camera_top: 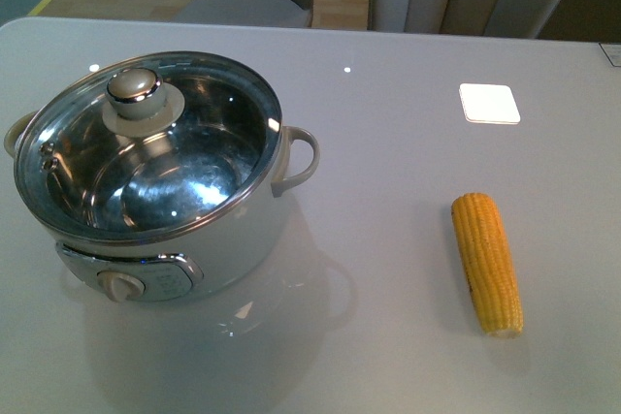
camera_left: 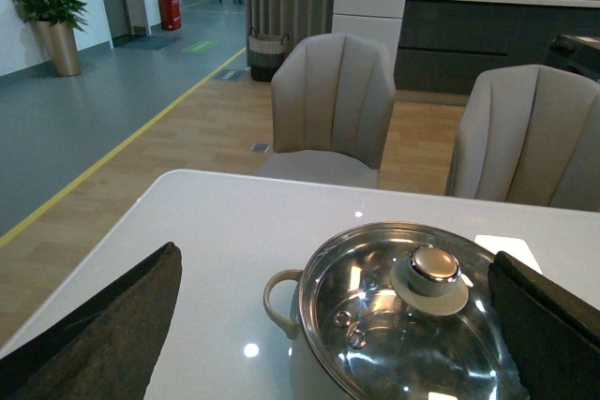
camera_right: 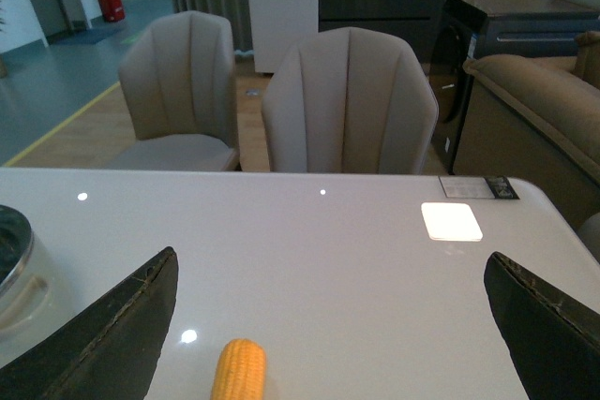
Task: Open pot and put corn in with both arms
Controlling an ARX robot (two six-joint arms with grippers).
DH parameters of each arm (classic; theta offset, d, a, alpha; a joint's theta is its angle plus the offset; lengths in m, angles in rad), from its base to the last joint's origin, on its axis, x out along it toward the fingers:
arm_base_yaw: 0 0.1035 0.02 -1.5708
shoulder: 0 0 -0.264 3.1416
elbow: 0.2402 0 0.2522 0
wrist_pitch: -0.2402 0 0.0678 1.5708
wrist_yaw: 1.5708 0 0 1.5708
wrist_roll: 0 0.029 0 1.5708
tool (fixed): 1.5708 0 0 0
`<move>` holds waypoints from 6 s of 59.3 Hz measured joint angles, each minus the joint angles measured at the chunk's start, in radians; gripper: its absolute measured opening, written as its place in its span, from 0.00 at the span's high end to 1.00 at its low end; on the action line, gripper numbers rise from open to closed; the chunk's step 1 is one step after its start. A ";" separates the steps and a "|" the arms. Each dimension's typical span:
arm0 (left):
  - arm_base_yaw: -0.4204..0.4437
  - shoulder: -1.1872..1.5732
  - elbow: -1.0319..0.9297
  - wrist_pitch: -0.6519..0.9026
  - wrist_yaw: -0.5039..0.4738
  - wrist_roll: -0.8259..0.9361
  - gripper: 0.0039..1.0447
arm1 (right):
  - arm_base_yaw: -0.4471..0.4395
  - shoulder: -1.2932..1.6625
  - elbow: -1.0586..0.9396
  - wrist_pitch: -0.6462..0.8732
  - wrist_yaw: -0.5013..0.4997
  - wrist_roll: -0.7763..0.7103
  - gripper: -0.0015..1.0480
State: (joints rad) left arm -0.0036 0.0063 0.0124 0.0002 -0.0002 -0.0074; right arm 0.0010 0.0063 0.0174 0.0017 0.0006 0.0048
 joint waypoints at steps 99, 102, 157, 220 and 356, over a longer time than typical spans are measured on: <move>-0.276 1.884 0.534 0.914 -0.083 0.002 0.07 | 0.000 -0.001 0.000 0.000 0.000 0.000 0.08; -0.277 1.912 0.549 0.914 -0.084 0.009 0.07 | 0.000 -0.001 0.000 0.000 0.000 0.000 0.08; -0.285 2.008 0.617 0.947 -0.117 -0.010 0.57 | 0.000 -0.001 0.000 0.000 0.000 0.000 0.08; 0.182 1.640 0.429 0.964 0.082 0.124 0.57 | 0.000 -0.001 0.000 0.000 0.000 0.000 0.08; 0.640 1.554 0.413 1.052 0.372 -0.169 0.06 | 0.000 -0.002 0.000 0.000 0.000 0.000 0.08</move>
State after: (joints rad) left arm 0.6365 1.5604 0.4255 1.0519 0.3721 -0.1764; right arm 0.0010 0.0048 0.0174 0.0013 0.0002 0.0048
